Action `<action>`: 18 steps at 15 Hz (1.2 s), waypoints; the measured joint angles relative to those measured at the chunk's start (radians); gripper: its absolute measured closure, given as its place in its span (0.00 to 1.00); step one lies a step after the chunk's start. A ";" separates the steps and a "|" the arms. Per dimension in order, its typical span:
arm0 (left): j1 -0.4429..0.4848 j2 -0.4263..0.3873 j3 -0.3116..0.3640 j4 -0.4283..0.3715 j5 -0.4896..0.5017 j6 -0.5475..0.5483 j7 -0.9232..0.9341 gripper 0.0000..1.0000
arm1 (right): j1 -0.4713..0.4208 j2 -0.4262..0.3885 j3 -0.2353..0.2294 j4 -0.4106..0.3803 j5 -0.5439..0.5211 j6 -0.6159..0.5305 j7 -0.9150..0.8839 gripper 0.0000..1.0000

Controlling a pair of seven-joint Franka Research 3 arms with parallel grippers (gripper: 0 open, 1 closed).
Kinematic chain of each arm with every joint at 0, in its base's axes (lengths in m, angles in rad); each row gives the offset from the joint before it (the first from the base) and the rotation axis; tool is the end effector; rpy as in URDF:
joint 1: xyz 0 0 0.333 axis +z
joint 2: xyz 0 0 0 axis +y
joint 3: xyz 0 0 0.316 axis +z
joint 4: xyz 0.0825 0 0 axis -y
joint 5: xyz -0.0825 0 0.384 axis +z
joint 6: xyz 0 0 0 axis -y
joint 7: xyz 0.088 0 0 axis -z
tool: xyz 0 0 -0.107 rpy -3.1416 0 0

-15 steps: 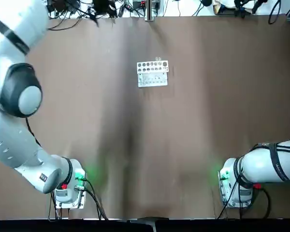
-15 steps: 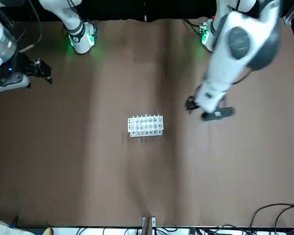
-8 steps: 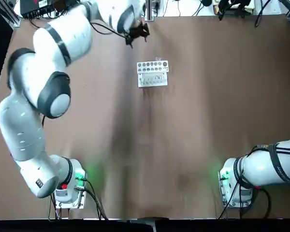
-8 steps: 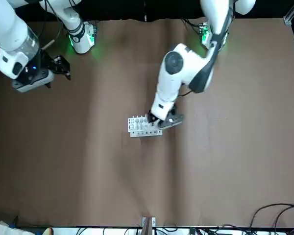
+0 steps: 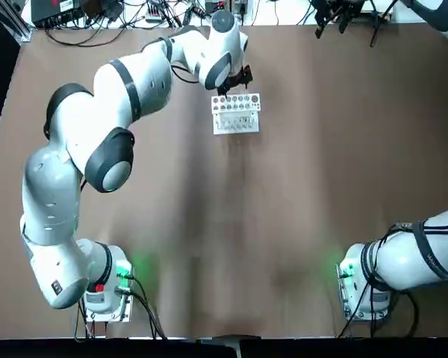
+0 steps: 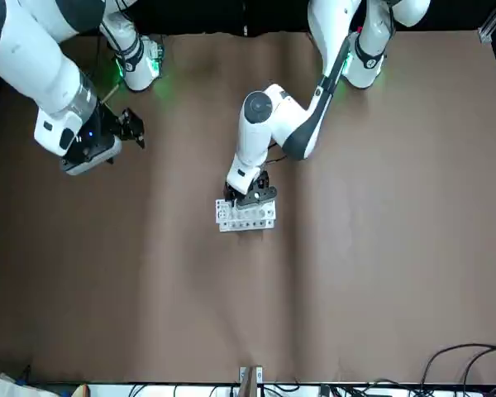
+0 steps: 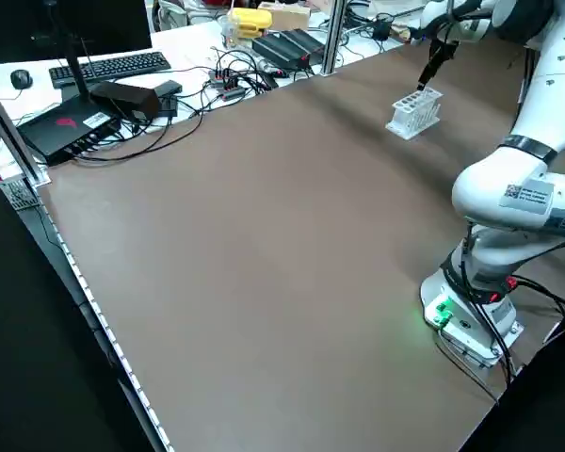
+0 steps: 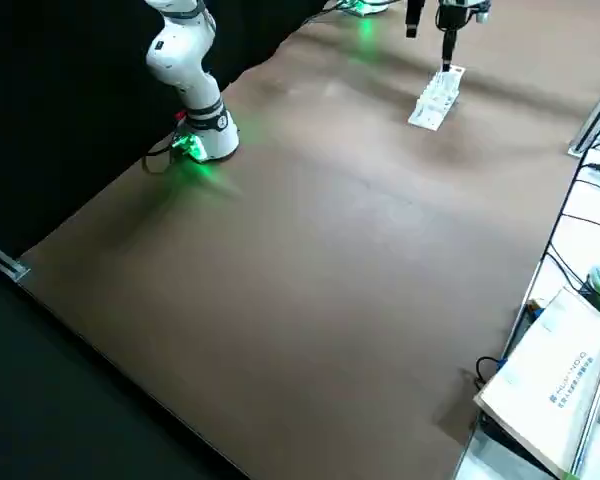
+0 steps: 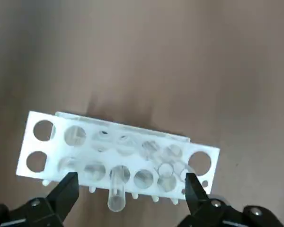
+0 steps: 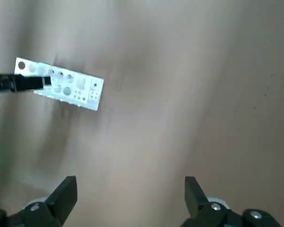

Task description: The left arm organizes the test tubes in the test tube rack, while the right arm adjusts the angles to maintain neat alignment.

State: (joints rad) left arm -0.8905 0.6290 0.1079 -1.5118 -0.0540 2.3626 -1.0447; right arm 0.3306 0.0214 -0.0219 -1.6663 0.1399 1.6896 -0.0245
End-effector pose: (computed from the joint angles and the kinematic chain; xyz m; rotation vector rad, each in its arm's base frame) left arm 0.5070 -0.5250 0.3192 2.9391 0.3970 0.2274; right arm 0.5376 0.1856 0.5784 -2.9666 -0.4738 0.0267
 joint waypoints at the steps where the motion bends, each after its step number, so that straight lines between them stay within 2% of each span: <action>1: -0.006 0.009 0.000 0.000 0.000 0.000 0.000 0.01 | 0.000 0.007 -0.001 0.002 0.000 0.013 0.000 0.00; 3: -0.015 0.031 0.000 0.008 0.001 0.004 0.003 0.07 | -0.003 0.012 -0.009 0.008 0.000 0.018 0.000 0.00; 4: -0.014 0.030 0.001 0.013 0.001 -0.005 0.009 0.16 | -0.003 0.012 -0.010 0.009 0.000 0.018 0.000 0.00; 6: -0.014 0.030 0.002 0.015 0.001 -0.050 0.019 0.20 | -0.002 0.012 -0.009 0.010 -0.001 0.018 -0.001 0.00; 7: -0.014 0.030 0.002 0.015 0.001 -0.062 0.022 0.28 | -0.002 0.012 -0.009 0.010 -0.002 0.018 -0.001 0.00; 14: -0.014 0.030 0.009 0.015 0.001 -0.070 0.033 0.30 | -0.001 0.012 -0.010 0.010 -0.003 0.037 0.000 0.00; 18: -0.015 0.030 0.006 0.015 0.001 -0.085 0.036 0.40 | -0.005 0.012 -0.015 0.011 -0.003 0.038 0.000 0.00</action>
State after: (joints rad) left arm -0.9052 0.6594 0.1140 -1.4972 -0.0528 2.2778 -1.0091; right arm 0.3258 0.0333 -0.0366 -1.6558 0.1370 1.7277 -0.0249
